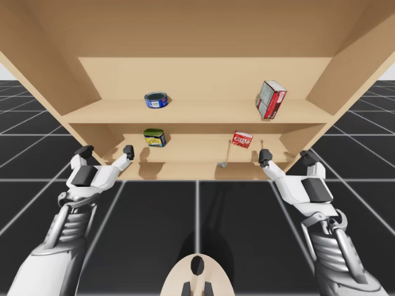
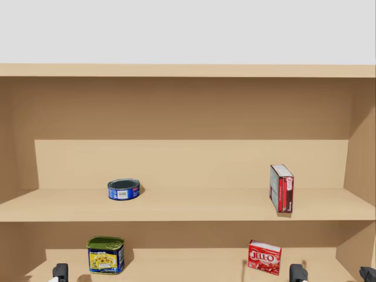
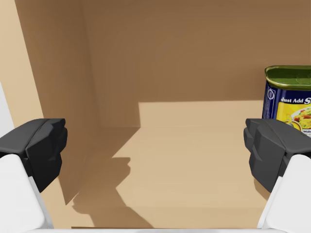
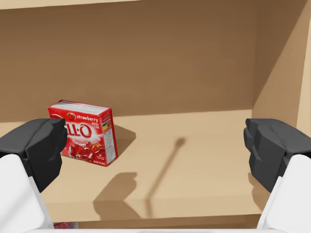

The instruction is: Retrieve the soup can from the shelves.

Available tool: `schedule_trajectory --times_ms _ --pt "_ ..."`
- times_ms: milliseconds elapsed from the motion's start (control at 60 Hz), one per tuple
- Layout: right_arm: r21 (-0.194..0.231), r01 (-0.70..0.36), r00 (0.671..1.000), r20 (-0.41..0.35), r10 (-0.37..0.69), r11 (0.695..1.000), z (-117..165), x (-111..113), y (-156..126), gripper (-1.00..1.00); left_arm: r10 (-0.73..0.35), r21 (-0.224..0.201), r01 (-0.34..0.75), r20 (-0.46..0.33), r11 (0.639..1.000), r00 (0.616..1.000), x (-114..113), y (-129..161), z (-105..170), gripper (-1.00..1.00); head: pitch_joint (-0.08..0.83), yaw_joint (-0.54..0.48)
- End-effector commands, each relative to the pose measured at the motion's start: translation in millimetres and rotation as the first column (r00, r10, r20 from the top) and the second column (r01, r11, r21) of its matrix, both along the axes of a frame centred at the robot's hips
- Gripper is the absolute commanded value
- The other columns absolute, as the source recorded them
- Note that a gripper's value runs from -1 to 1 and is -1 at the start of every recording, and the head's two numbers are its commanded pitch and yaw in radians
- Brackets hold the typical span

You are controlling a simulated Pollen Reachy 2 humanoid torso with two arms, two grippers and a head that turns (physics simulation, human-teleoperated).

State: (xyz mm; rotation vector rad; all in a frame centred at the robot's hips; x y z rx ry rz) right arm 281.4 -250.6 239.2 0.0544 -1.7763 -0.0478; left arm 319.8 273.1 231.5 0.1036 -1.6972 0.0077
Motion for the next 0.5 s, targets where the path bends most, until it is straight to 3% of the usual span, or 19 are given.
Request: schedule_trajectory --times_ms 17,217,500 --pt "0.021 0.010 1.000 -0.010 -0.010 1.000 -1.6 -2.1 3.4 -1.00 0.000 -0.001 0.000 0.000 1.000 1.000 -0.1 0.0 -0.1 -1.00 0.007 -0.02" --pt "0.031 -0.004 1.000 -0.005 0.004 1.000 -0.1 -1.2 3.2 -1.00 0.001 -0.004 -0.001 0.003 1.000 1.000 0.0 0.3 0.2 -1.00 0.064 -0.02" --pt "0.019 0.026 1.000 -0.014 -0.026 0.999 -2.1 1.6 4.7 -1.00 0.001 0.000 -0.001 0.006 1.000 1.000 -0.1 0.8 0.8 -1.00 0.294 -0.02"
